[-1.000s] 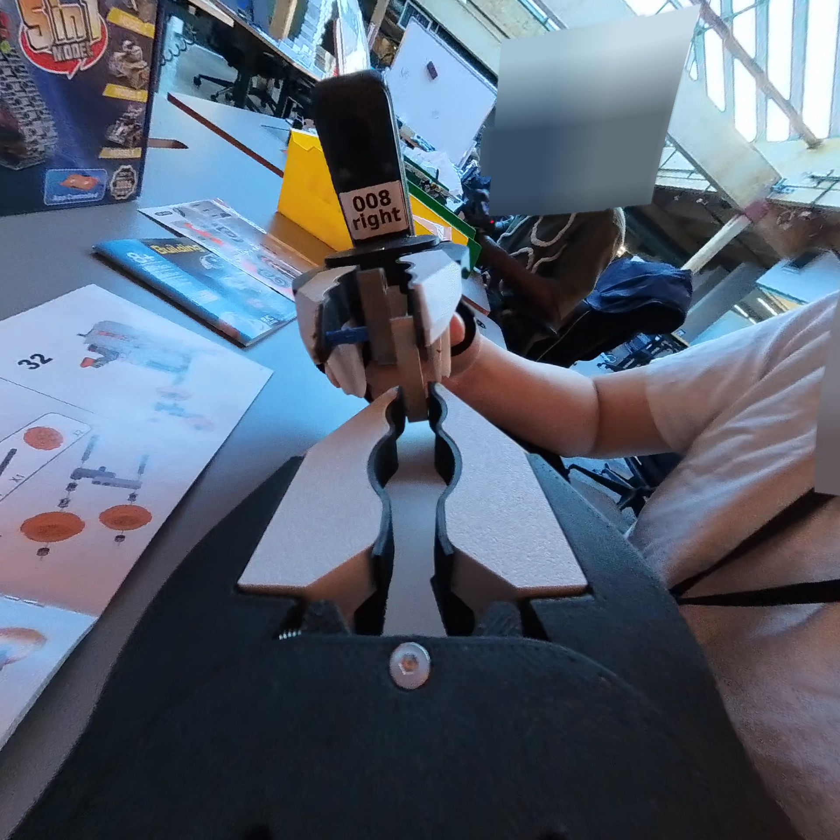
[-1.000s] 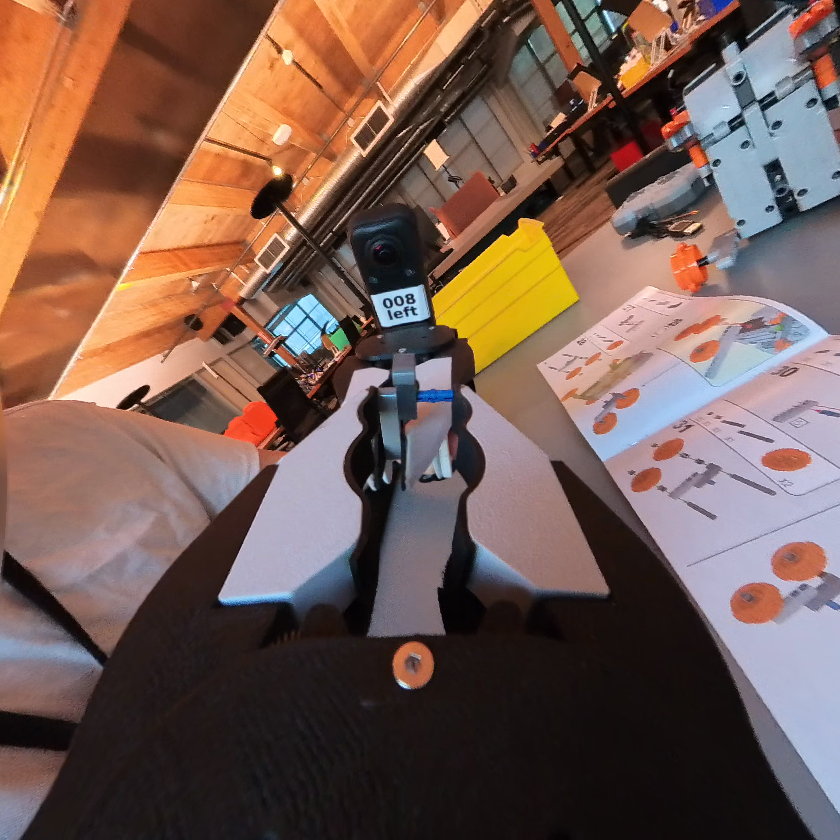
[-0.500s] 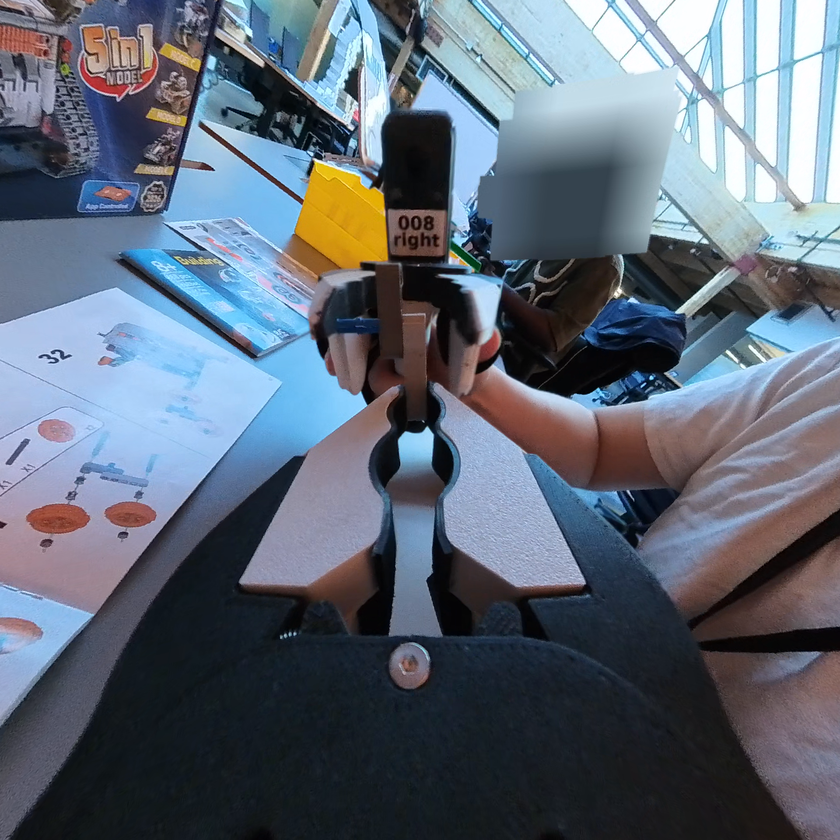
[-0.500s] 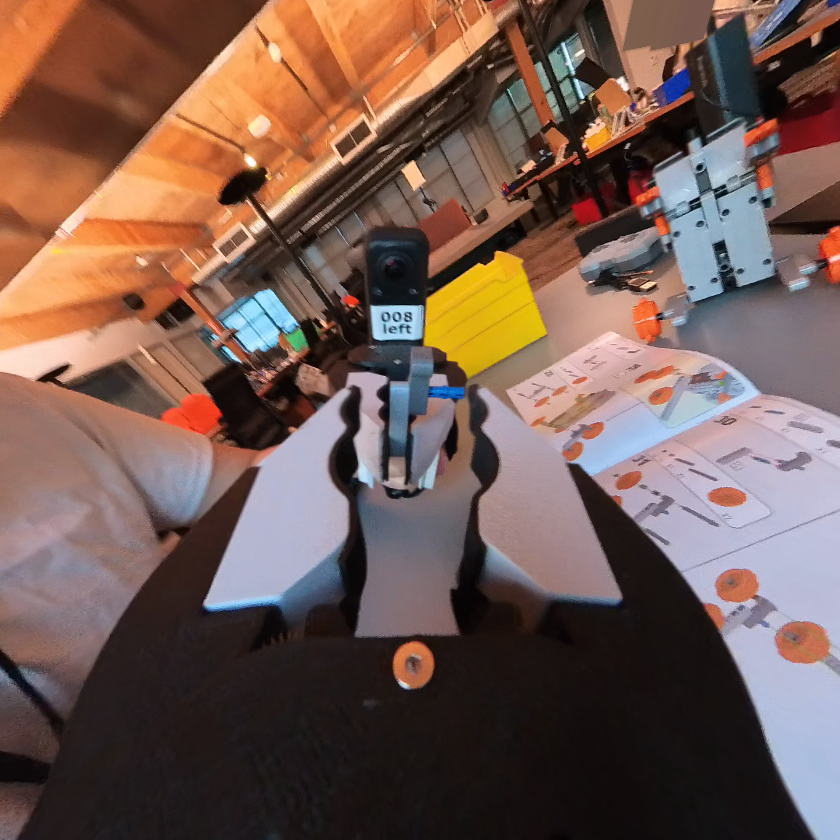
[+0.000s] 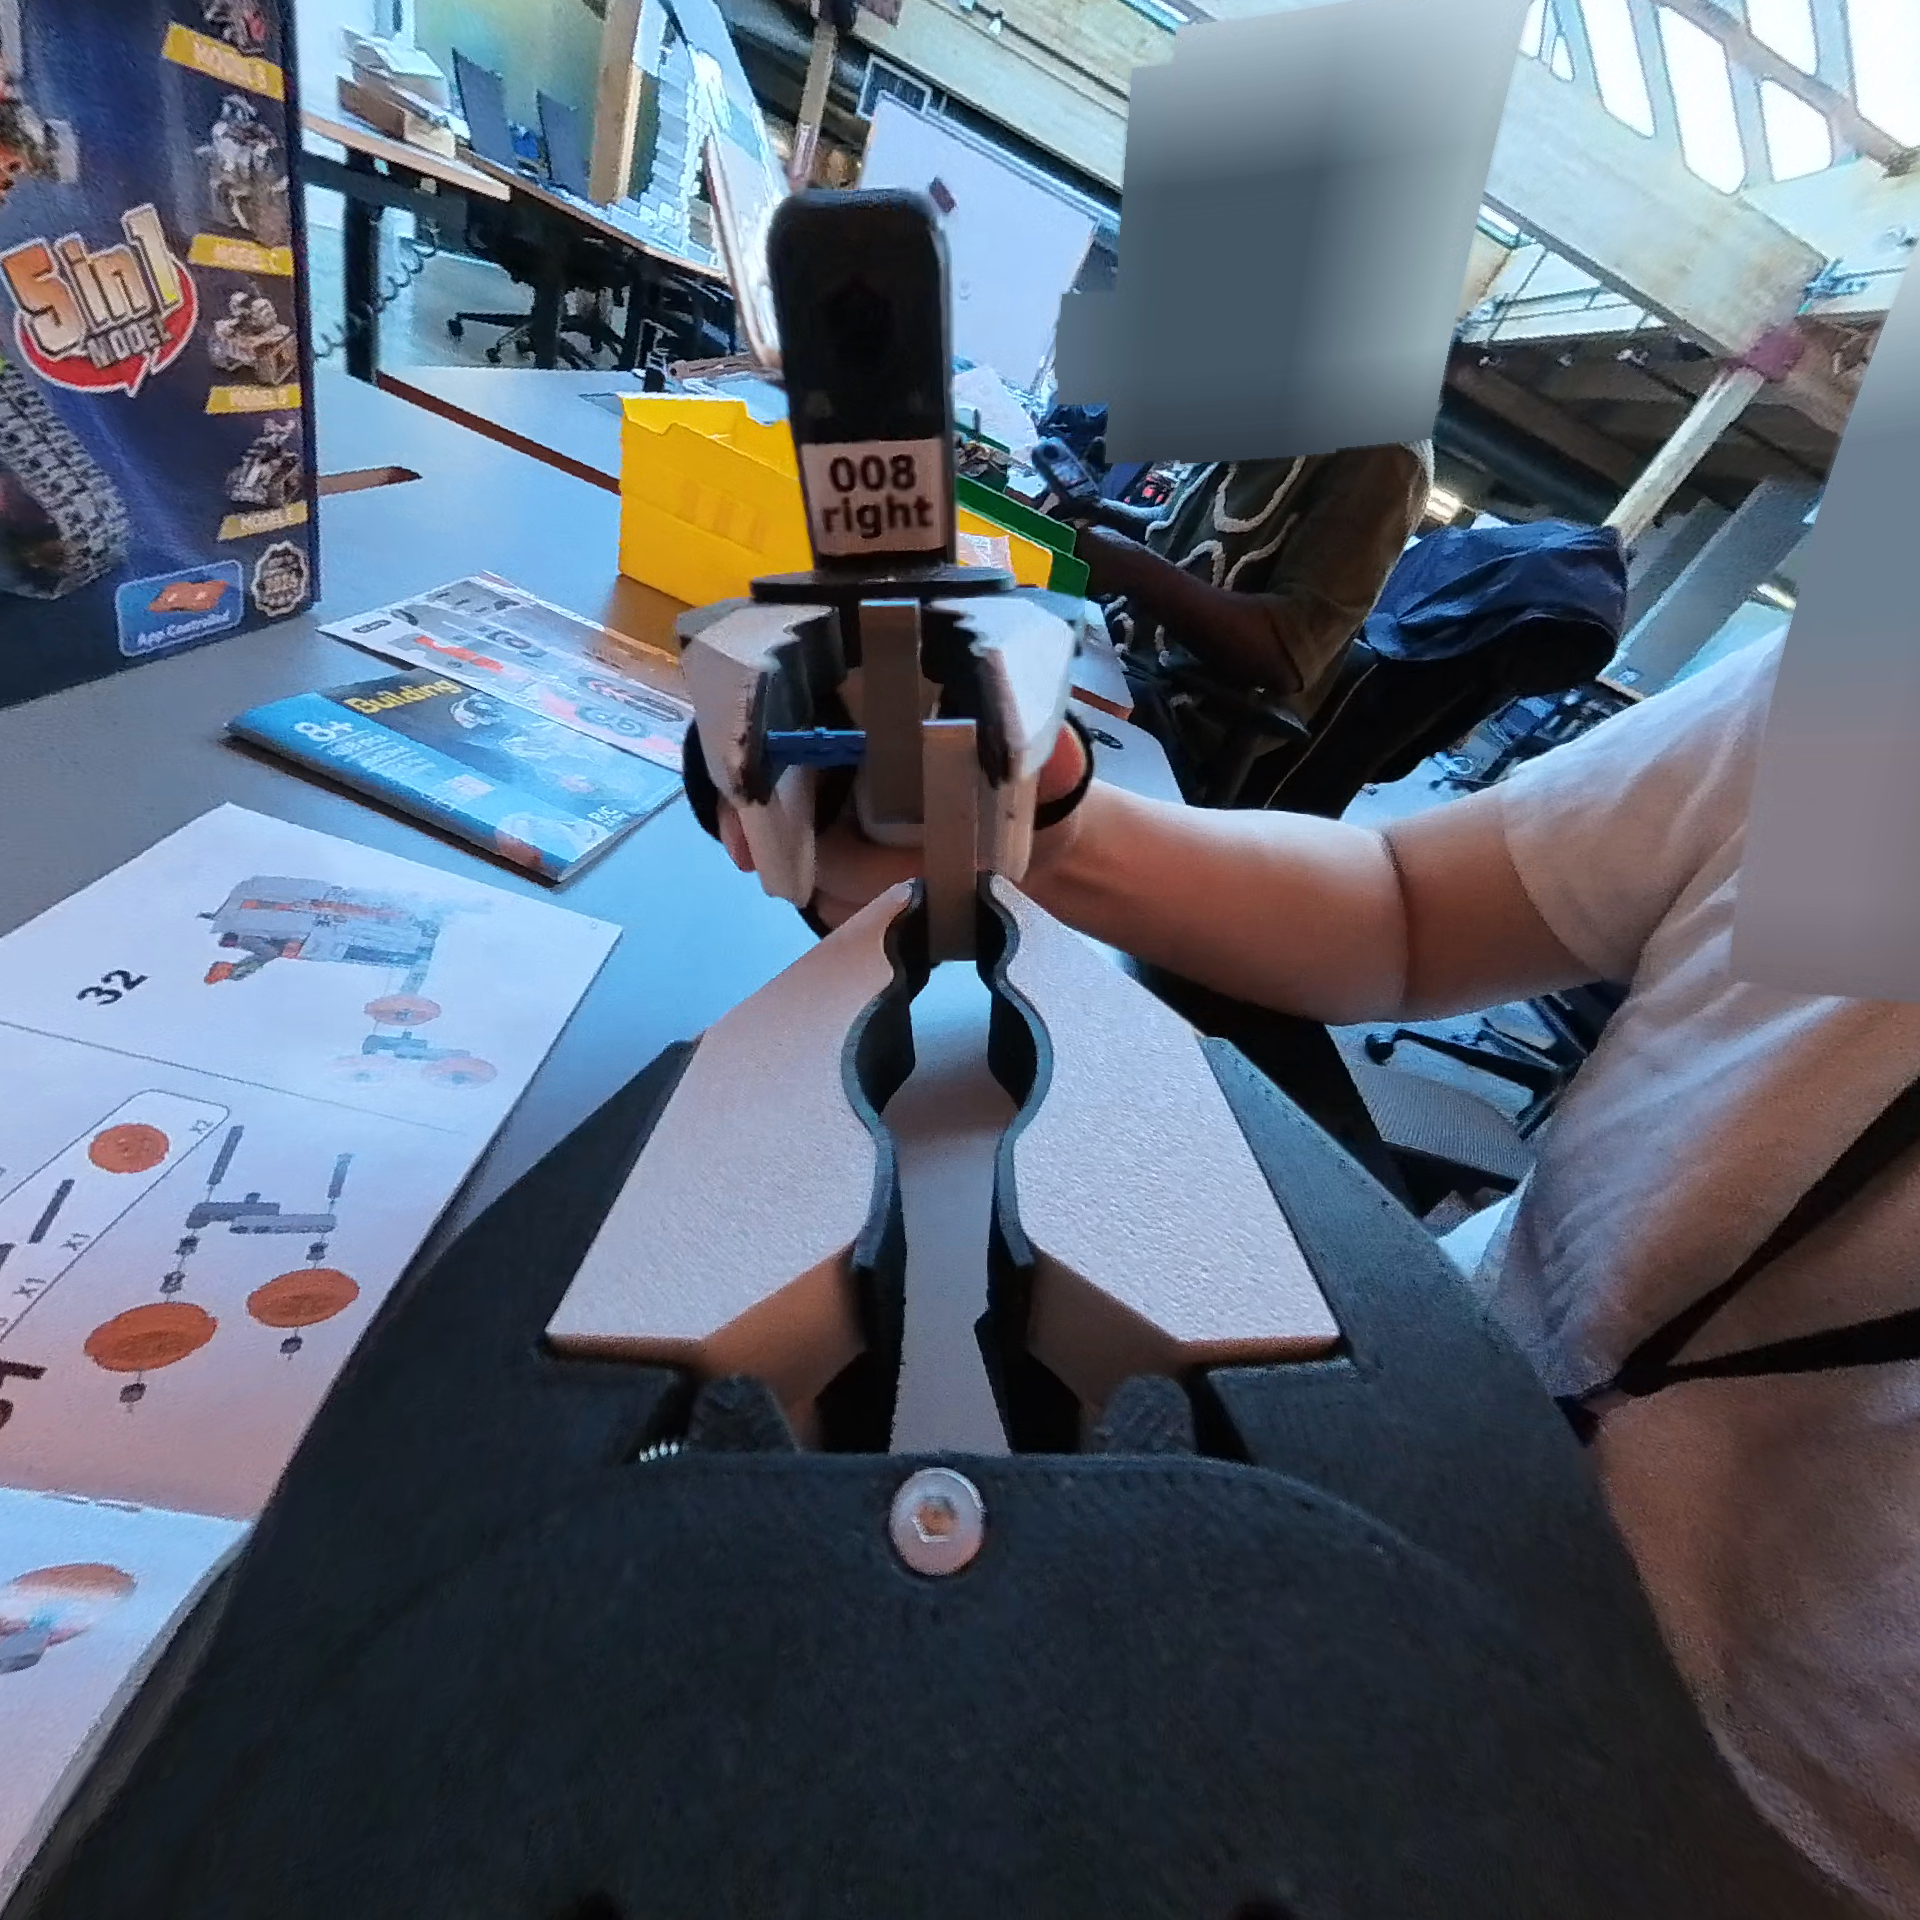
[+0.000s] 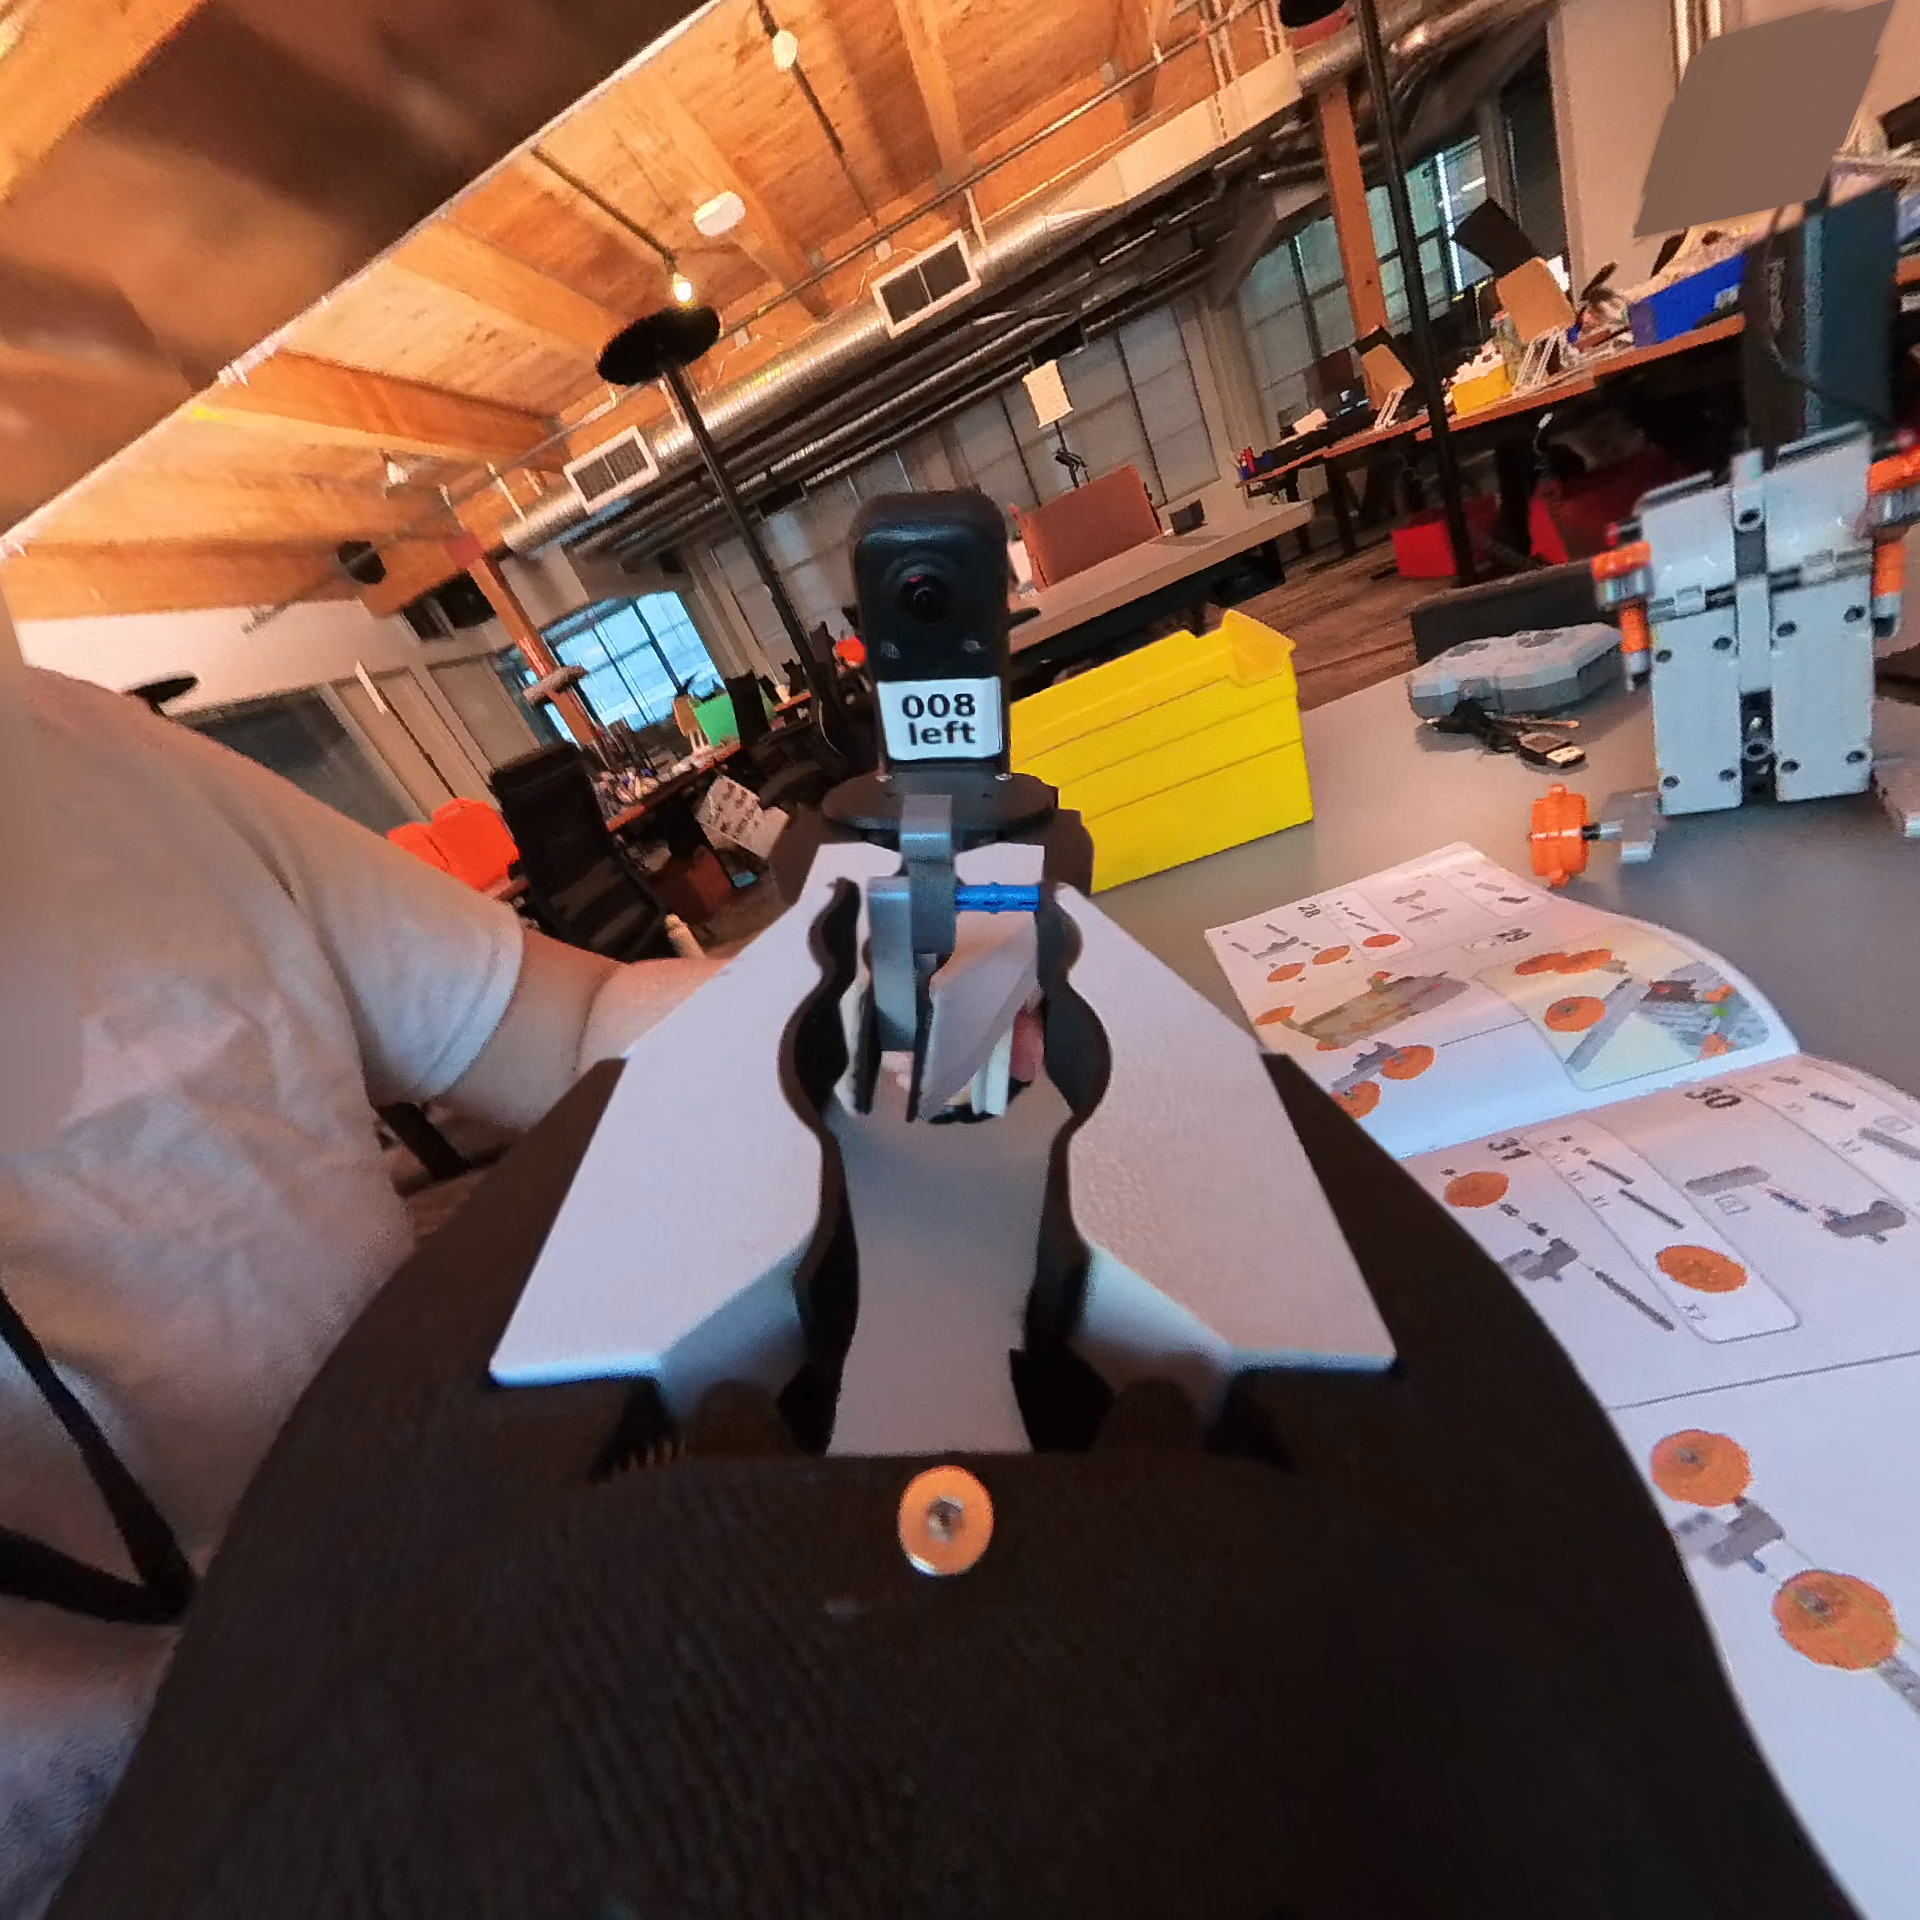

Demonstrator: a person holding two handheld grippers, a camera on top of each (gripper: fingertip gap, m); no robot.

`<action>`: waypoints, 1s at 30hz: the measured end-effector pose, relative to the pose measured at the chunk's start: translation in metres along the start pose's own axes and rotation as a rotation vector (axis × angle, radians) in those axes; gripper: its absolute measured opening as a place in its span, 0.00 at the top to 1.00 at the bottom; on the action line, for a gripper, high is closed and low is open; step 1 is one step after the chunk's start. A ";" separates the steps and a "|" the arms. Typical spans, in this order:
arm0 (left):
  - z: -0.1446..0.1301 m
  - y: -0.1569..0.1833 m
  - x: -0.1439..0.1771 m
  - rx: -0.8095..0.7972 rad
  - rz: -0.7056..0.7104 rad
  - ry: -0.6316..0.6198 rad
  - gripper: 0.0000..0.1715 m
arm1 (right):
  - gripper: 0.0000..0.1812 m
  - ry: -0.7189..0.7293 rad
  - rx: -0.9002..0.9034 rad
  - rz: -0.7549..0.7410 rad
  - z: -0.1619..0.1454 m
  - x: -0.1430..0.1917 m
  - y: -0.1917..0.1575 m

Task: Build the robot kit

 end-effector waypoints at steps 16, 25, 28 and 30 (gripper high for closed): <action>0.000 0.005 -0.001 -0.120 0.059 -0.041 0.97 | 0.83 0.001 0.069 -0.006 0.003 -0.002 -0.009; 0.001 0.008 -0.002 -0.141 0.061 -0.030 0.97 | 0.83 0.012 0.064 0.011 0.005 -0.002 -0.014; 0.002 0.008 -0.002 -0.157 0.075 -0.029 0.97 | 0.83 0.007 0.080 0.000 0.006 -0.001 -0.014; 0.002 0.008 -0.003 -0.149 0.079 -0.026 0.97 | 0.83 0.004 0.073 -0.007 0.006 -0.001 -0.014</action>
Point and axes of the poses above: each gripper's, where its closed fingertips meet, x back along the fingers, z out of its top, y = z × x across the jaws, the point moved 1 cm from there along x, back along the fingers, and after that the axes turned 4 degrees about -y, right-handed, at the moved point
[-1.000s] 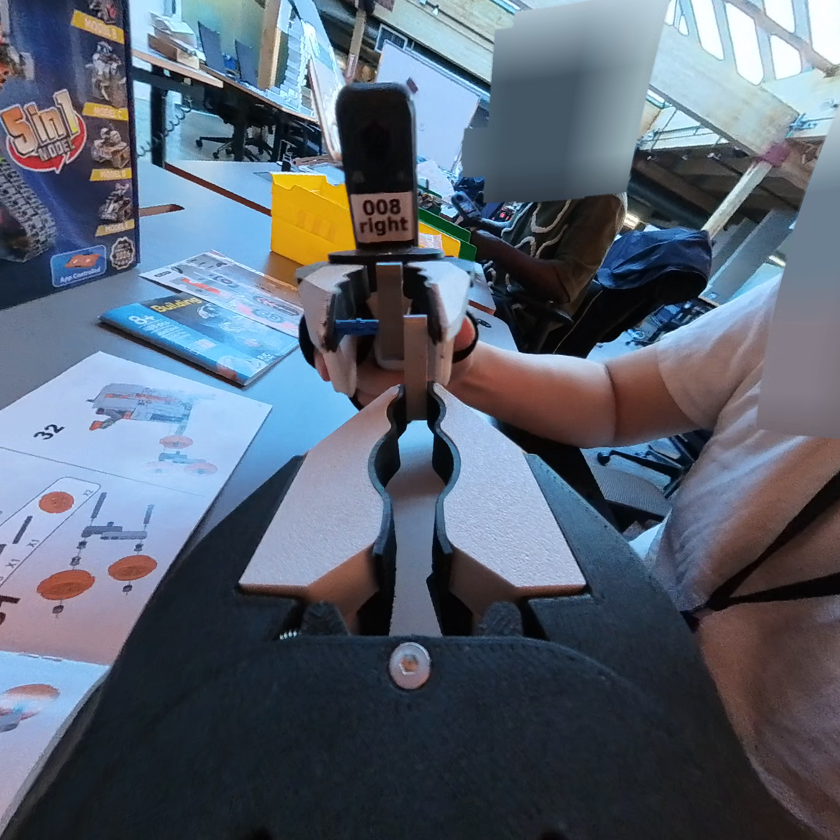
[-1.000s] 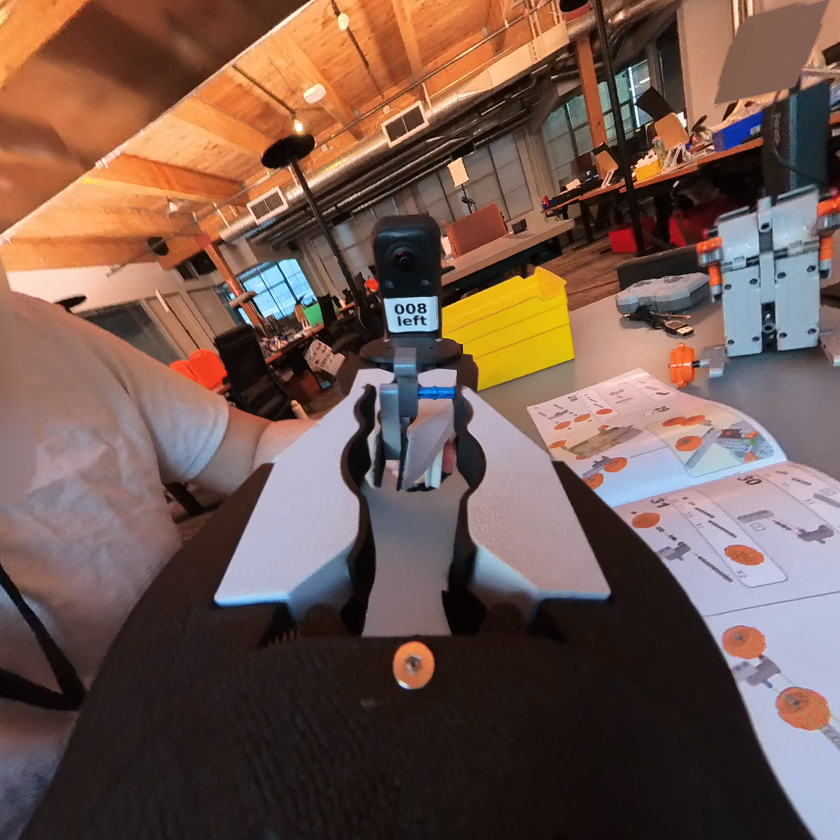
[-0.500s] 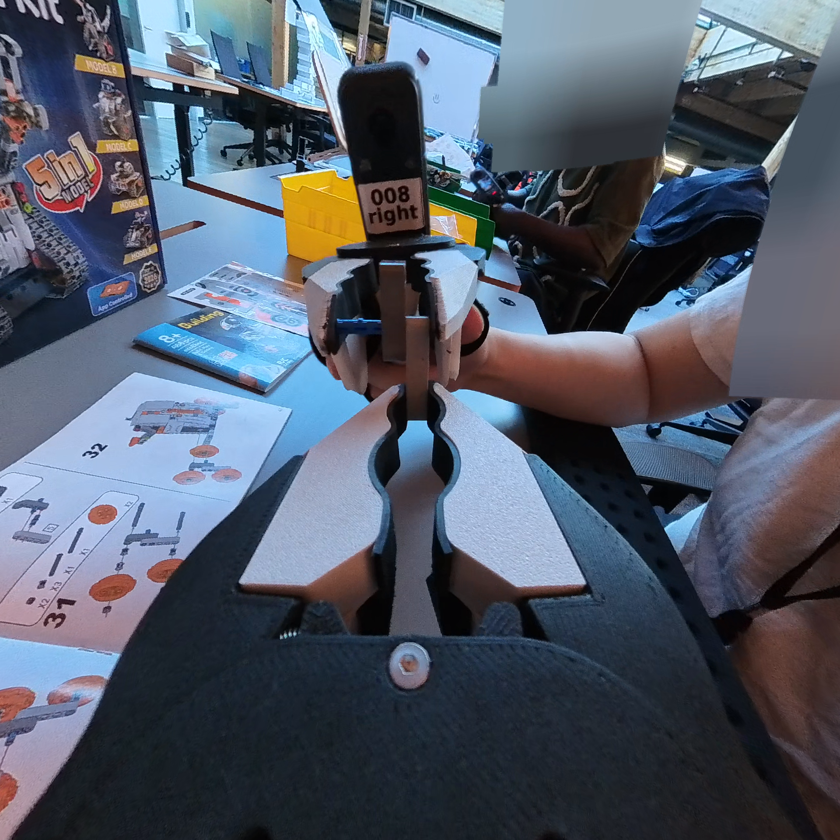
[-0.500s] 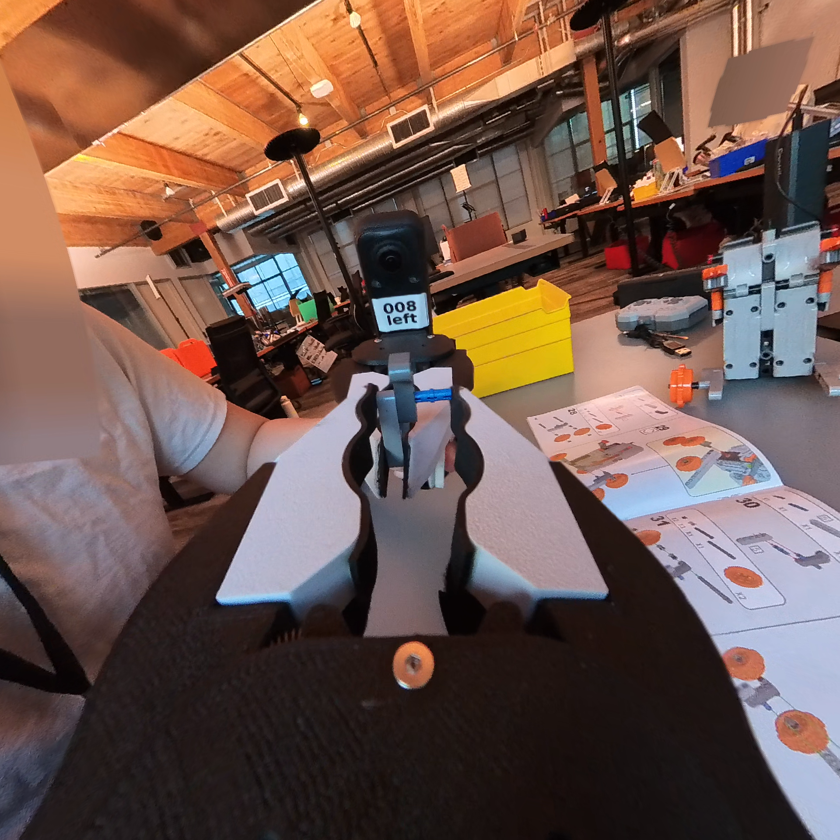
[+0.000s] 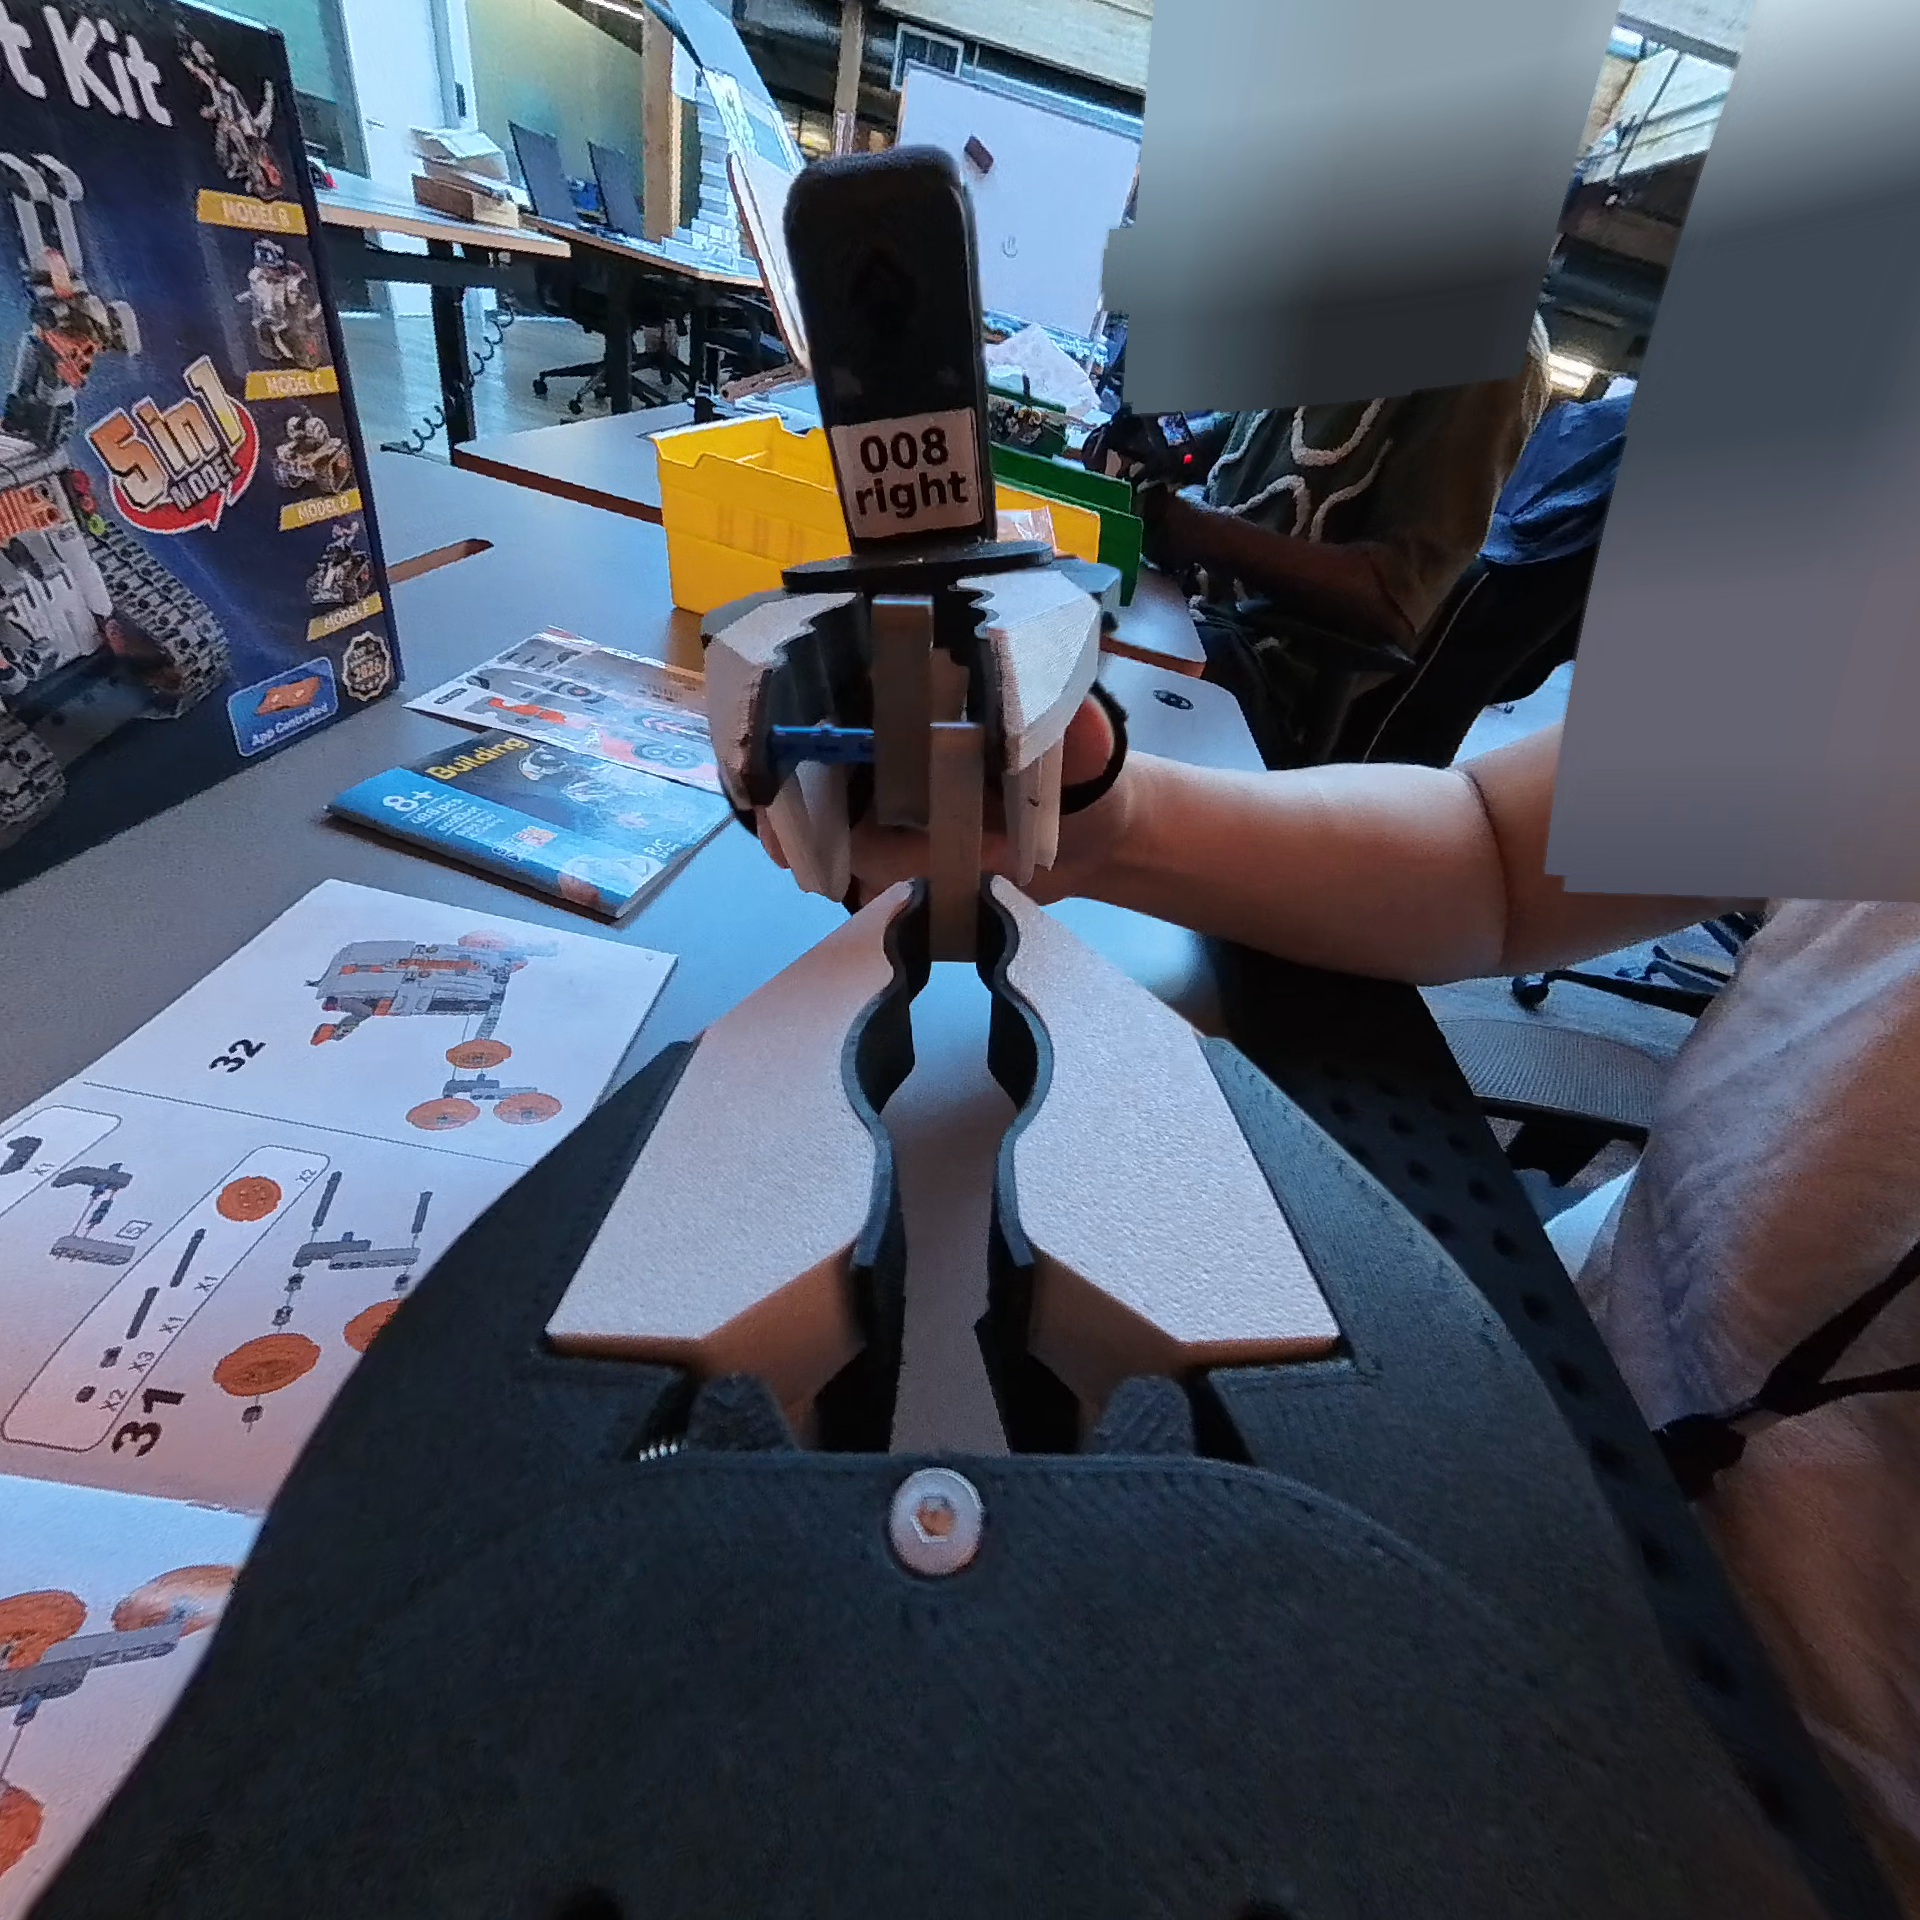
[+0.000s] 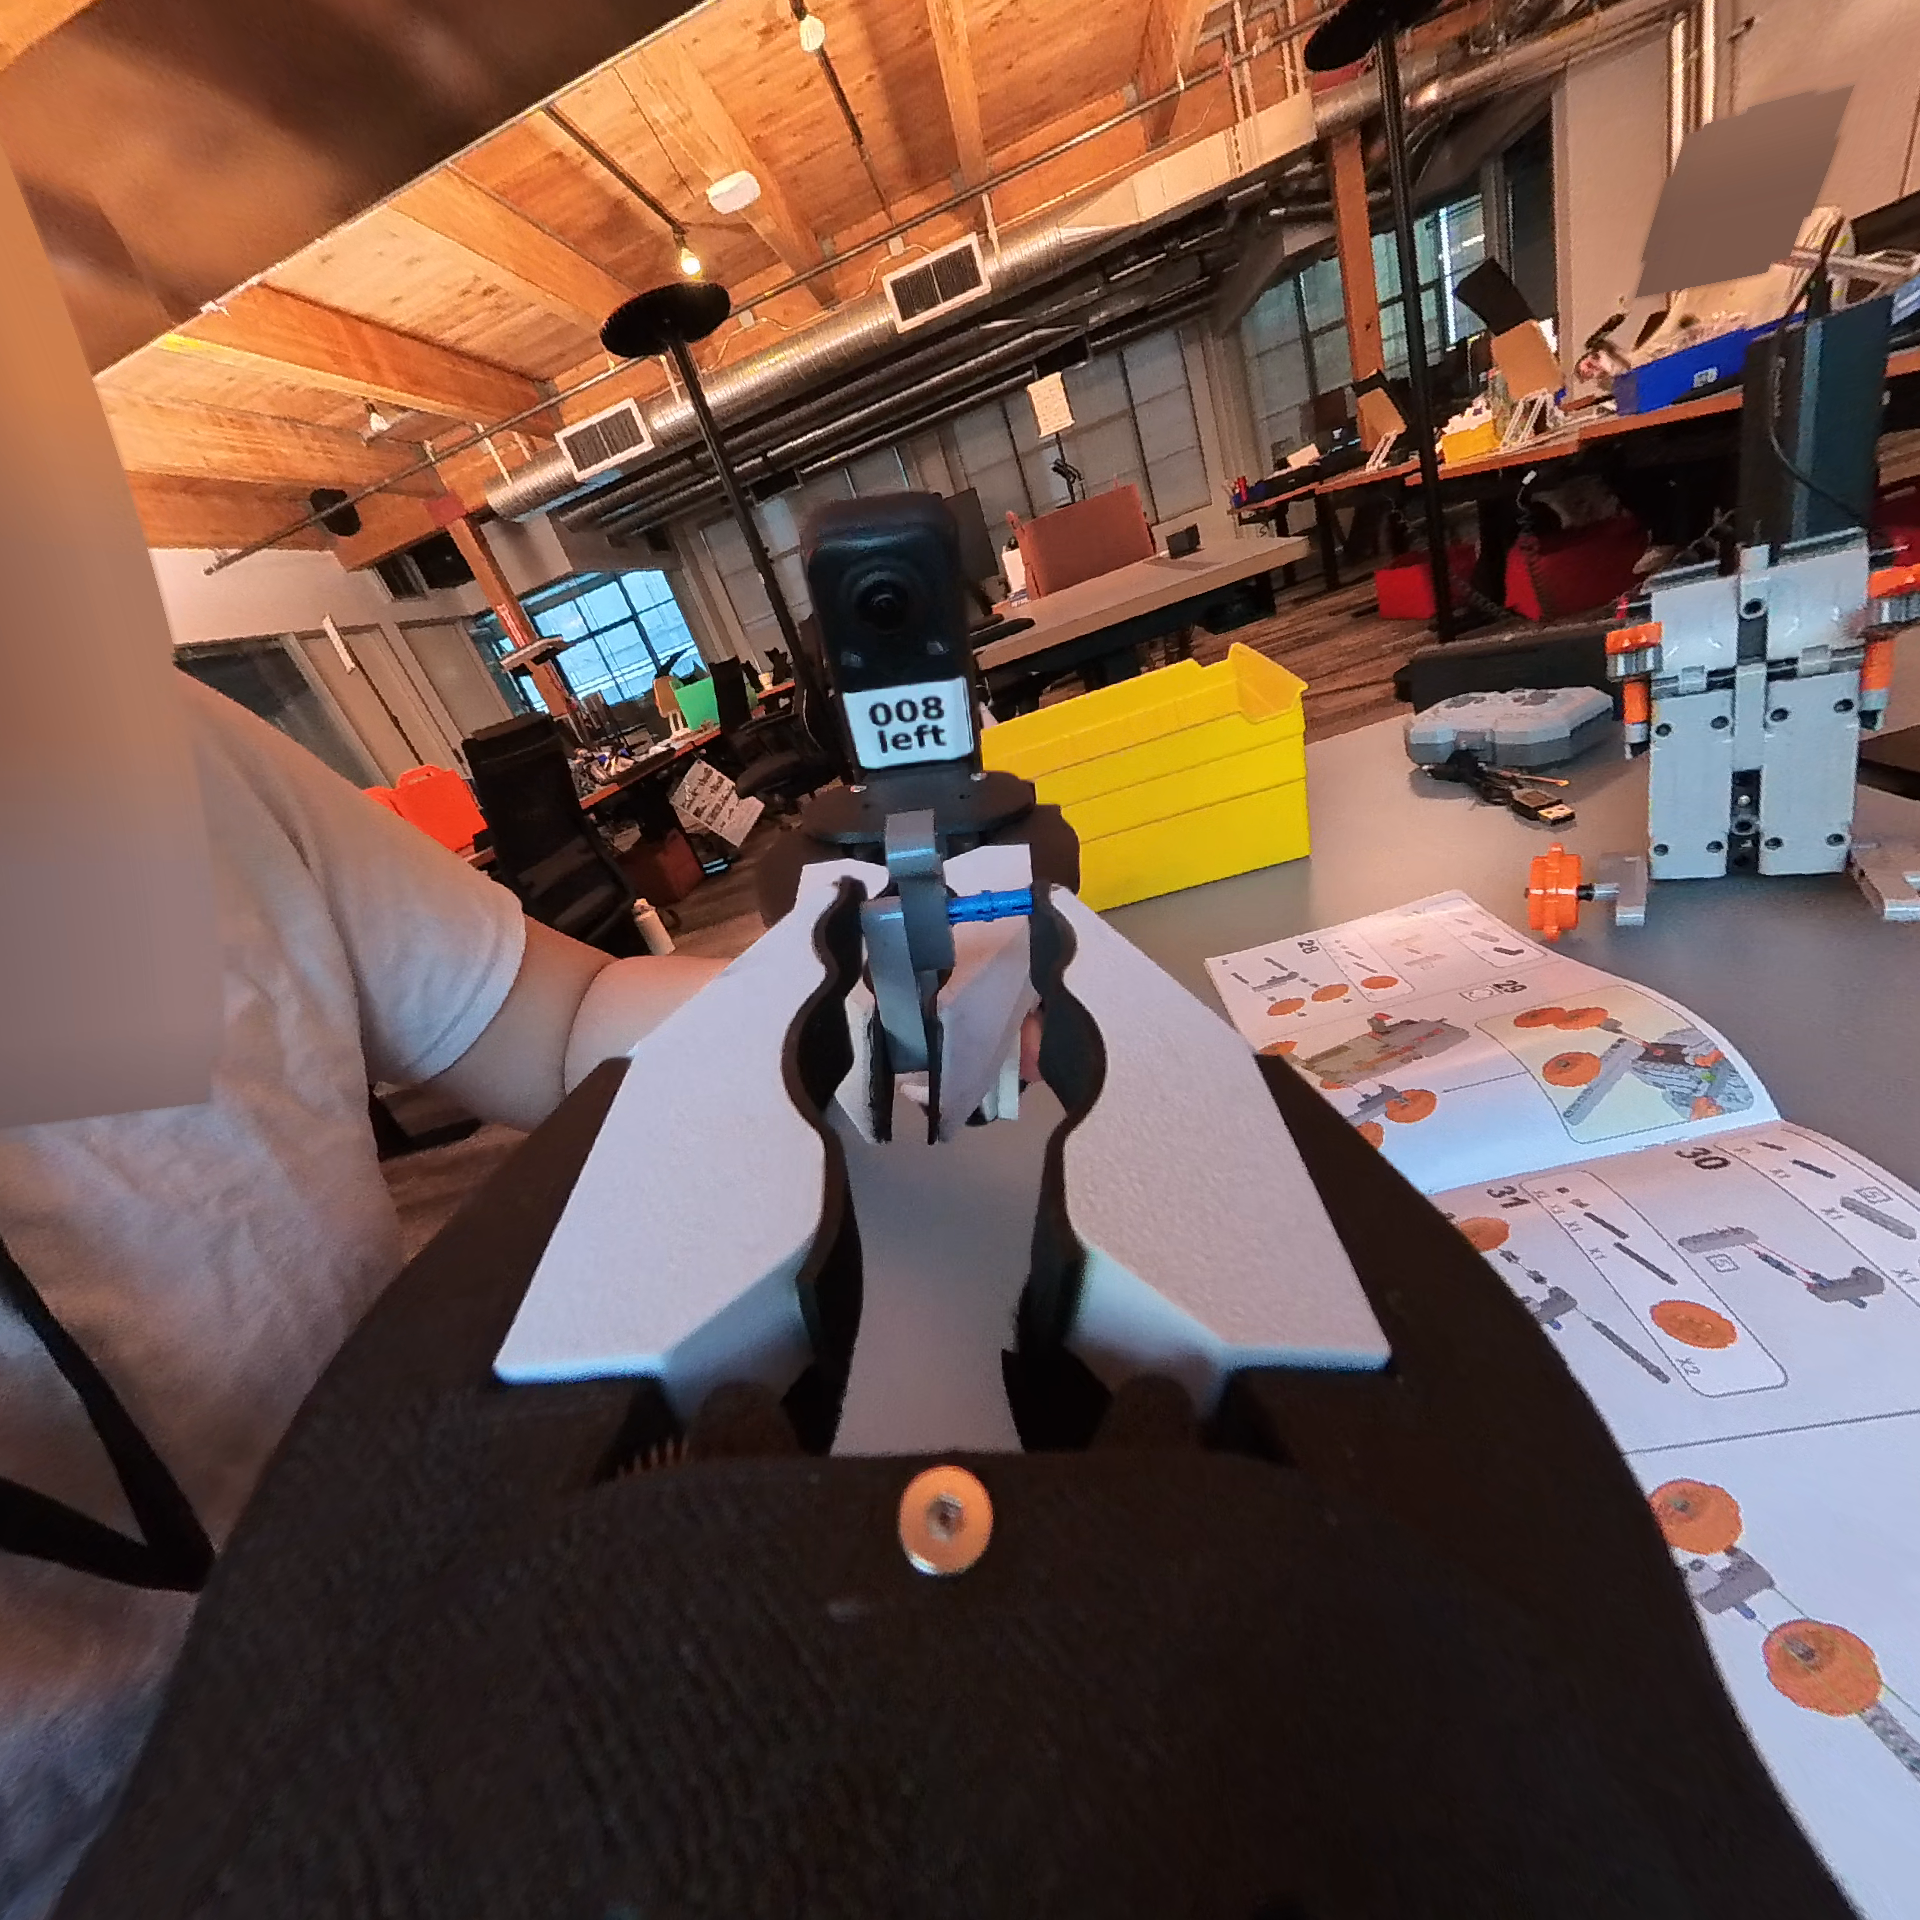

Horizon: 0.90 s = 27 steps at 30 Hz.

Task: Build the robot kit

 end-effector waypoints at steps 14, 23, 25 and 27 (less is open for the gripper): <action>-0.001 0.005 -0.003 -0.032 0.001 -0.003 0.97 | 0.84 0.001 0.085 0.011 -0.002 0.002 -0.006; -0.008 0.002 -0.005 0.006 -0.020 -0.024 0.97 | 0.84 0.010 0.074 0.010 -0.009 0.004 -0.001; -0.009 0.002 -0.005 0.012 -0.026 -0.029 0.97 | 0.84 0.010 0.077 0.009 -0.009 0.003 0.000; -0.009 0.003 -0.005 0.019 -0.038 -0.031 0.97 | 0.84 0.018 0.070 0.017 -0.010 0.003 -0.001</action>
Point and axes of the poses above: each gripper's, where its closed fingertips meet, x back along the fingers, z out of its top, y = z × x across the jaws, the point moved 1 cm from there along x, back along the fingers, and after that the axes turned 4 degrees about -y, right-handed, at the moved point
